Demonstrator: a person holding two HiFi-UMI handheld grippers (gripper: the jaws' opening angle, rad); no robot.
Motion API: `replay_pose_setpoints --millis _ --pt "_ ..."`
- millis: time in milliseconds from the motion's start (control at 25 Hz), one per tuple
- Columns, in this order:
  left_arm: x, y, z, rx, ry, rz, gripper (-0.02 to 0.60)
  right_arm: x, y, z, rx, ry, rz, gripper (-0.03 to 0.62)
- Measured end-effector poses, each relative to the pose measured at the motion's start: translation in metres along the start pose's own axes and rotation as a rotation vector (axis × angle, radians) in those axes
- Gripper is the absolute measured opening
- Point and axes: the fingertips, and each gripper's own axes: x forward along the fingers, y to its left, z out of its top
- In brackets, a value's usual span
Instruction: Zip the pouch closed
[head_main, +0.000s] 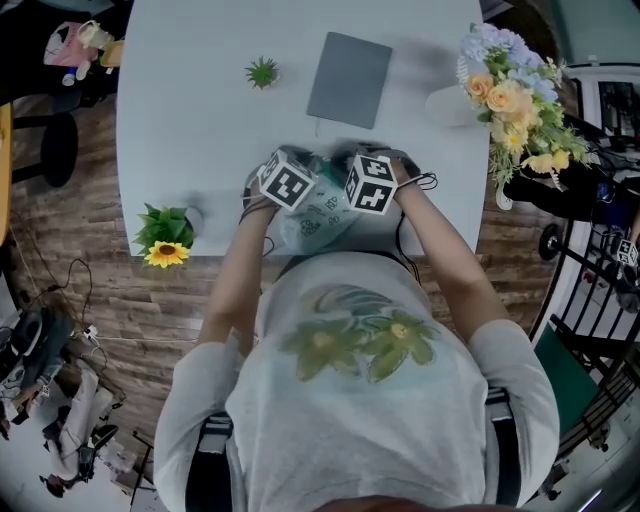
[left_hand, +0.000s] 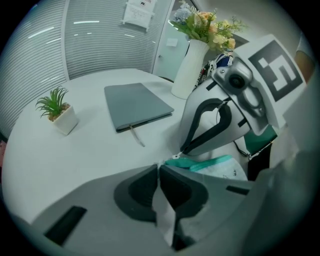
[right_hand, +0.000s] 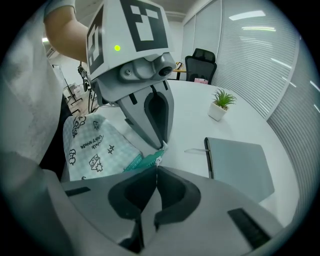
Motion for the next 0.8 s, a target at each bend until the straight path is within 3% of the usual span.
replay_pose_setpoints --millis 400,800 --pt "0.0005 -0.0012 0.0009 0.053 0.024 0.008 0.022 -0.0043 0.0051 -0.0049 0.009 0.003 0.002 0.018" --pt "0.0003 -0.0013 -0.0003 0.058 0.018 0.0 0.023 -0.004 0.0091 -0.0036 -0.002 0.022 0.009 0.018"
